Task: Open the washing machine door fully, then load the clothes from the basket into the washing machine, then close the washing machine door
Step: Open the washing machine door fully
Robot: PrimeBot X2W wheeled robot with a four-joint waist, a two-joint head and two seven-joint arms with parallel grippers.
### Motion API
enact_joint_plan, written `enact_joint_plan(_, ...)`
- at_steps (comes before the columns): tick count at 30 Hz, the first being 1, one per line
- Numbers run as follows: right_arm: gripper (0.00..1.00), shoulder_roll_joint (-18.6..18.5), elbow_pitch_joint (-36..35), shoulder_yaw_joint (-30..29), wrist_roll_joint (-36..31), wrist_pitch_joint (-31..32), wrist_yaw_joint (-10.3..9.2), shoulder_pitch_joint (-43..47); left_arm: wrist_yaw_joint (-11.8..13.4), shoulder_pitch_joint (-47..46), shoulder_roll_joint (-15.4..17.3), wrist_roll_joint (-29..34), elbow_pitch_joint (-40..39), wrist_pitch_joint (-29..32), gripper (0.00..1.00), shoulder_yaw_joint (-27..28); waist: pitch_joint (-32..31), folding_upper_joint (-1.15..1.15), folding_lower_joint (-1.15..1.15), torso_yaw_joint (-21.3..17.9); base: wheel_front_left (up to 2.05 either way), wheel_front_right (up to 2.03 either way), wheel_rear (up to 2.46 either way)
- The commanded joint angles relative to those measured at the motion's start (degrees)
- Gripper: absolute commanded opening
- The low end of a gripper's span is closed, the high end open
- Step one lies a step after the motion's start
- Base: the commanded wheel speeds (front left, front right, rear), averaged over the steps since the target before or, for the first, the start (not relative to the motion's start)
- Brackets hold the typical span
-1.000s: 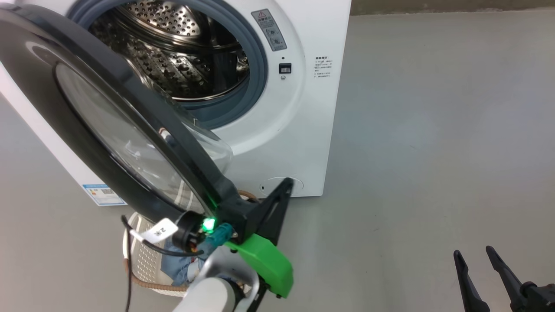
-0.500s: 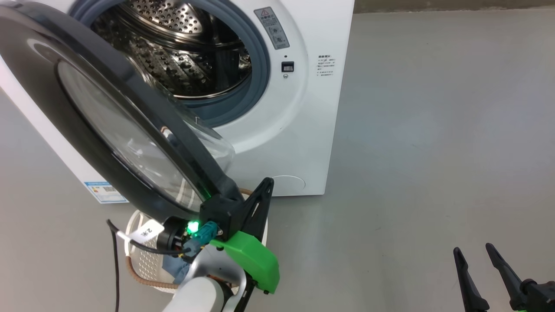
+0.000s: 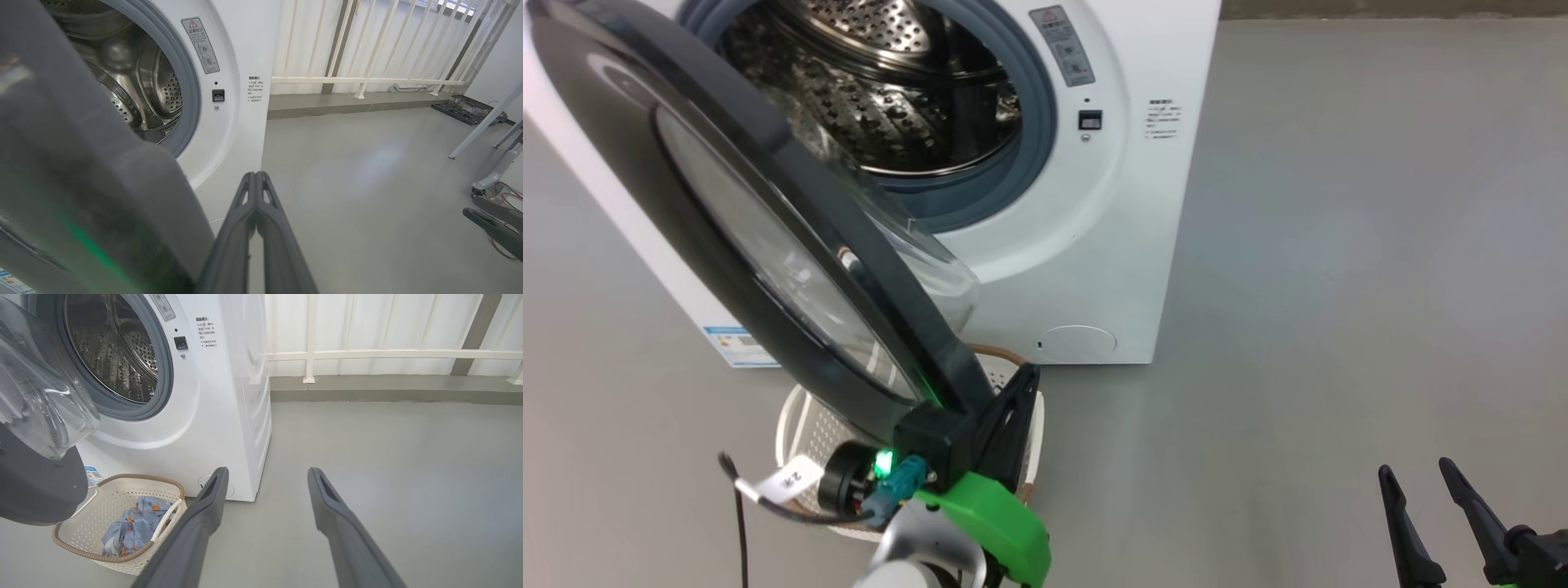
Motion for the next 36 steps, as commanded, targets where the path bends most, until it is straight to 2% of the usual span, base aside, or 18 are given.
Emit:
enact_joint_plan(1,1.00,-1.1,-1.3,1.0,0.5,-0.7,0.35,-1.2,2.1,-0.1,2.4,-0.3,-1.2,-0.1,0.00,3.1,0.0,0.00,0.00,0.8,0.00,0.00,0.00)
enact_joint_plan(24,1.00,-2.0,-1.7,1.3,0.5,-0.7,0.35,0.1,6.3,5.7,7.1,2.2,-6.8,-0.7,0.00,4.0,-1.7,0.00,0.00,8.6,0.00,0.00,0.00)
enact_joint_plan(36,1.00,-1.7,-1.8,0.6,0.2,-0.7,0.35,0.6,8.3,7.6,8.6,3.0,-9.0,-1.2,0.00,4.9,-1.8,0.00,0.00,14.5,0.00,0.00,0.00)
